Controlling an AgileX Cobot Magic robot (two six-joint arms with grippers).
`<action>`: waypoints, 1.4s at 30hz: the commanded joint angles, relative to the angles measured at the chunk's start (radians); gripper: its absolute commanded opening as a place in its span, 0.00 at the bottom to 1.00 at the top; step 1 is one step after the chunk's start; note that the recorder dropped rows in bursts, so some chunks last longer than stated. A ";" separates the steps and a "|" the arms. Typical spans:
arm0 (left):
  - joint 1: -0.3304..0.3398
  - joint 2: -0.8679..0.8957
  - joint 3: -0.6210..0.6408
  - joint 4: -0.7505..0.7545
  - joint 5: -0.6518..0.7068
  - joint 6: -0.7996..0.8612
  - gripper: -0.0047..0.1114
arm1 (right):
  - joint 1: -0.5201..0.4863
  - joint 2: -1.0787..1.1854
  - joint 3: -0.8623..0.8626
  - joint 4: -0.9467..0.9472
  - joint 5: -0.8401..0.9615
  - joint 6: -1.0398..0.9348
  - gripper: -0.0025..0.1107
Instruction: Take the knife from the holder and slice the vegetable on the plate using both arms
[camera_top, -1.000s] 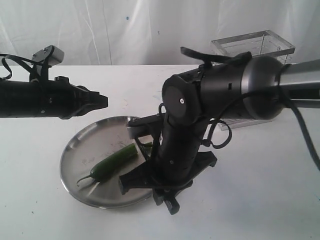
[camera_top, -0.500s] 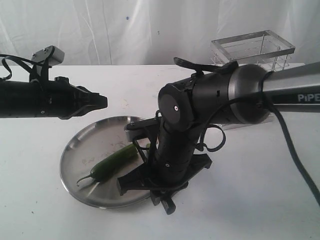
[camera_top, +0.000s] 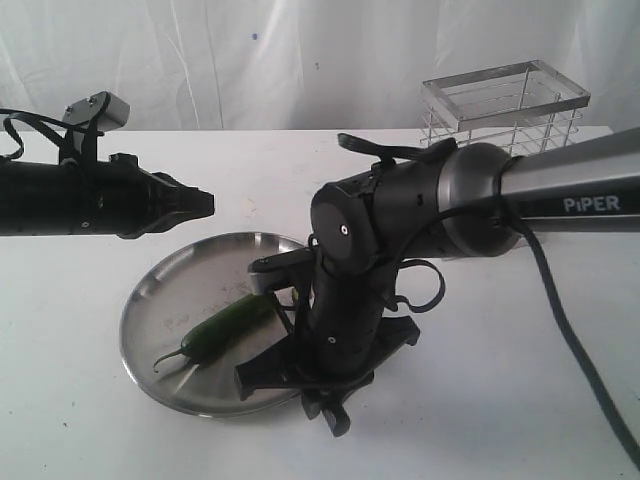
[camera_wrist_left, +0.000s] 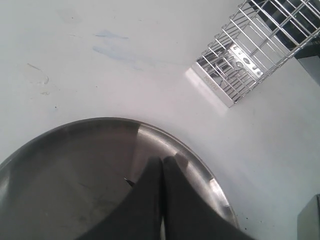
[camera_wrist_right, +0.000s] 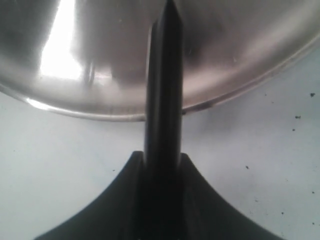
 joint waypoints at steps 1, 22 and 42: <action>0.001 -0.012 0.005 -0.022 0.010 0.004 0.04 | -0.005 0.008 -0.008 0.005 -0.006 -0.011 0.02; 0.001 -0.012 0.005 -0.022 0.010 0.006 0.04 | -0.005 0.014 -0.038 -0.012 -0.028 -0.014 0.02; -0.029 0.045 -0.034 -0.022 0.219 0.040 0.04 | -0.005 0.034 -0.038 -0.023 -0.023 -0.006 0.02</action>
